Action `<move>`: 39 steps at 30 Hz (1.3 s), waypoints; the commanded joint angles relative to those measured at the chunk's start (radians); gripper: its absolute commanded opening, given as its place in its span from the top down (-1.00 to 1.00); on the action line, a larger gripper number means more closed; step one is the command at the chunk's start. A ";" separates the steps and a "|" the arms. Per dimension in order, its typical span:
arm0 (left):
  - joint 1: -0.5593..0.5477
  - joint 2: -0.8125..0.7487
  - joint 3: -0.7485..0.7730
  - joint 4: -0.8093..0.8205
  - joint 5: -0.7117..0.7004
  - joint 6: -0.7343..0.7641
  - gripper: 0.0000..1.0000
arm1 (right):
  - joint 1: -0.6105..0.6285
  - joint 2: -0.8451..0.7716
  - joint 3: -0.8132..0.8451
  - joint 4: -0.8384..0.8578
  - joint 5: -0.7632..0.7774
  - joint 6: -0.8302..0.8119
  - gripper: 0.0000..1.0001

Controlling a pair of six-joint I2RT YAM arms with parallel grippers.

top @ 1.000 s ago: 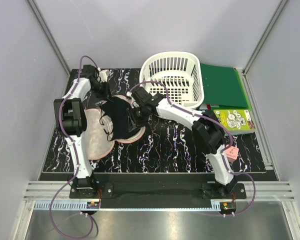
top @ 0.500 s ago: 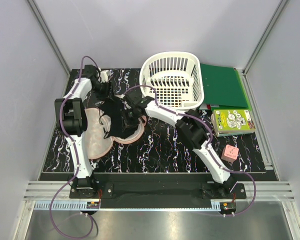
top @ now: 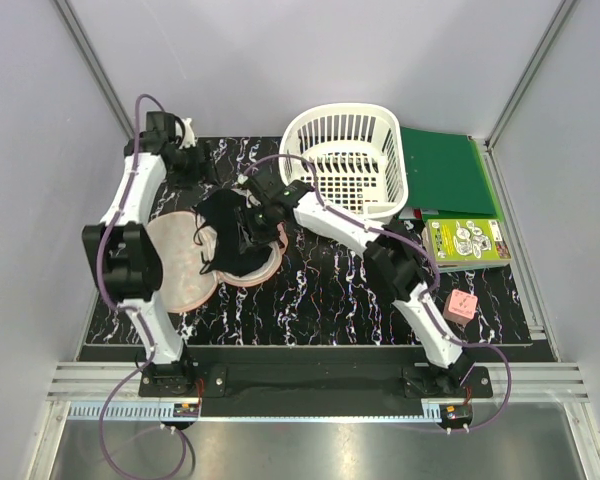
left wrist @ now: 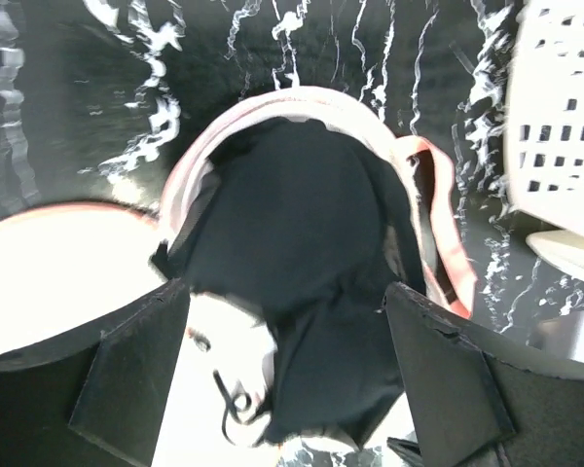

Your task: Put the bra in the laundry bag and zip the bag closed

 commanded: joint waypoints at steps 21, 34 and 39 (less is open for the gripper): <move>-0.125 -0.260 -0.625 0.222 0.064 -0.224 0.17 | -0.046 0.019 0.030 -0.035 0.178 -0.192 0.53; 0.103 -0.657 -0.818 0.158 -0.149 -0.417 -0.58 | -0.028 0.018 -0.003 -0.032 0.255 -0.141 0.51; 0.292 -0.688 -0.885 0.142 -0.204 -0.483 -0.68 | -0.023 -0.048 0.097 -0.124 0.203 -0.109 0.17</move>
